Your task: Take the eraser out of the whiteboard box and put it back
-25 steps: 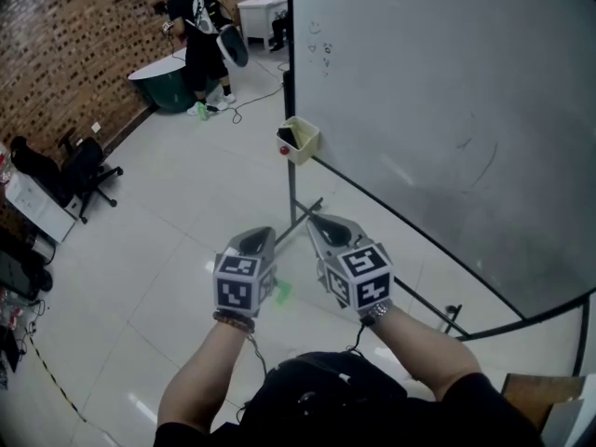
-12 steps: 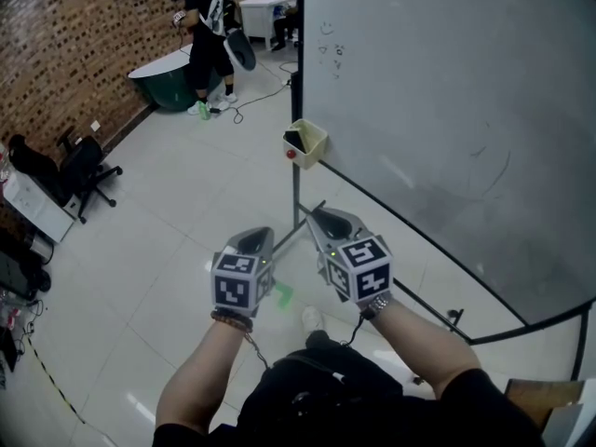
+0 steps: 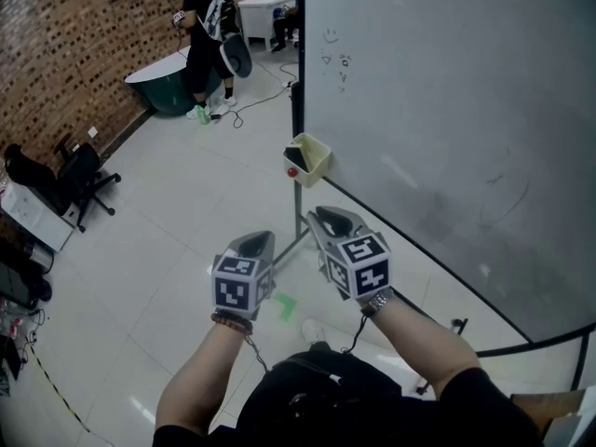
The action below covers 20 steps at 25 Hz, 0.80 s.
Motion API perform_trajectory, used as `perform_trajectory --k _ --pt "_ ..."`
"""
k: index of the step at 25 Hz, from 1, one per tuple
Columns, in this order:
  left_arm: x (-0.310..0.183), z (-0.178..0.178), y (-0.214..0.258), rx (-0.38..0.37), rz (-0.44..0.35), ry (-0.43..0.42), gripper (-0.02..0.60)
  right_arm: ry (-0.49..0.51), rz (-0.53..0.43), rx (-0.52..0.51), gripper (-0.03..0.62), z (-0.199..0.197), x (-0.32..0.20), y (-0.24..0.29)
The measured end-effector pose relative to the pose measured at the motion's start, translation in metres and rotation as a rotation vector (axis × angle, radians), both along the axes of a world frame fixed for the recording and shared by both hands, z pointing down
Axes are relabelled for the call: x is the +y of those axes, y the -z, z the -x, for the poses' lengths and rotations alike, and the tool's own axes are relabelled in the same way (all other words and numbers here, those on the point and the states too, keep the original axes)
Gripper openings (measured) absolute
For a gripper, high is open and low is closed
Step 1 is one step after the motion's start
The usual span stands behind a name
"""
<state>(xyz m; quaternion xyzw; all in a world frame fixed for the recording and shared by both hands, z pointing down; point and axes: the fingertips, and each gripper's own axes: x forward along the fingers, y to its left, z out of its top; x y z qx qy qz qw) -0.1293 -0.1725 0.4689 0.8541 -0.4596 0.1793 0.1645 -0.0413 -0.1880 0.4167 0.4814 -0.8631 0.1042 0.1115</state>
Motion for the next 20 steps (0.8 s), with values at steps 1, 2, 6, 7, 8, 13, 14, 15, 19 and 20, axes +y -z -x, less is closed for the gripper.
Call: perform_trajectory --k 1,2,6,7,8,13,14,15,19,20 --pt "-0.007 -0.001 -0.002 -0.003 0.006 -0.003 0.000 -0.001 0.005 0.002 0.094 -0.001 -0.009 -0.001" --pt "-0.014 -0.002 -0.003 -0.006 0.010 -0.007 0.000 -0.002 0.009 0.004 0.095 -0.001 -0.017 -0.002" --pt "-0.047 -0.006 -0.009 -0.006 0.026 -0.008 0.000 -0.002 0.022 0.020 0.103 -0.004 -0.055 -0.008" --pt "-0.055 -0.008 -0.012 -0.006 0.032 -0.006 0.000 -0.002 0.028 0.025 0.105 -0.005 -0.065 -0.011" --pt "-0.063 -0.009 -0.014 -0.007 0.039 -0.004 0.000 0.000 0.034 0.031 0.109 -0.006 -0.075 -0.014" --pt "-0.101 -0.014 -0.028 -0.007 0.068 0.006 0.000 0.015 0.052 0.074 0.138 -0.007 -0.122 -0.027" --pt "-0.108 -0.014 -0.031 -0.007 0.075 0.009 0.000 0.018 0.054 0.083 0.141 -0.007 -0.131 -0.029" --pt "-0.115 -0.015 -0.034 -0.007 0.083 0.012 0.000 0.020 0.055 0.094 0.145 -0.007 -0.140 -0.032" --pt "-0.142 -0.016 -0.046 -0.008 0.107 0.028 0.000 0.030 0.057 0.154 0.159 -0.009 -0.173 -0.047" --pt "-0.148 -0.016 -0.049 -0.008 0.113 0.031 0.000 0.034 0.063 0.168 0.161 -0.008 -0.181 -0.051"
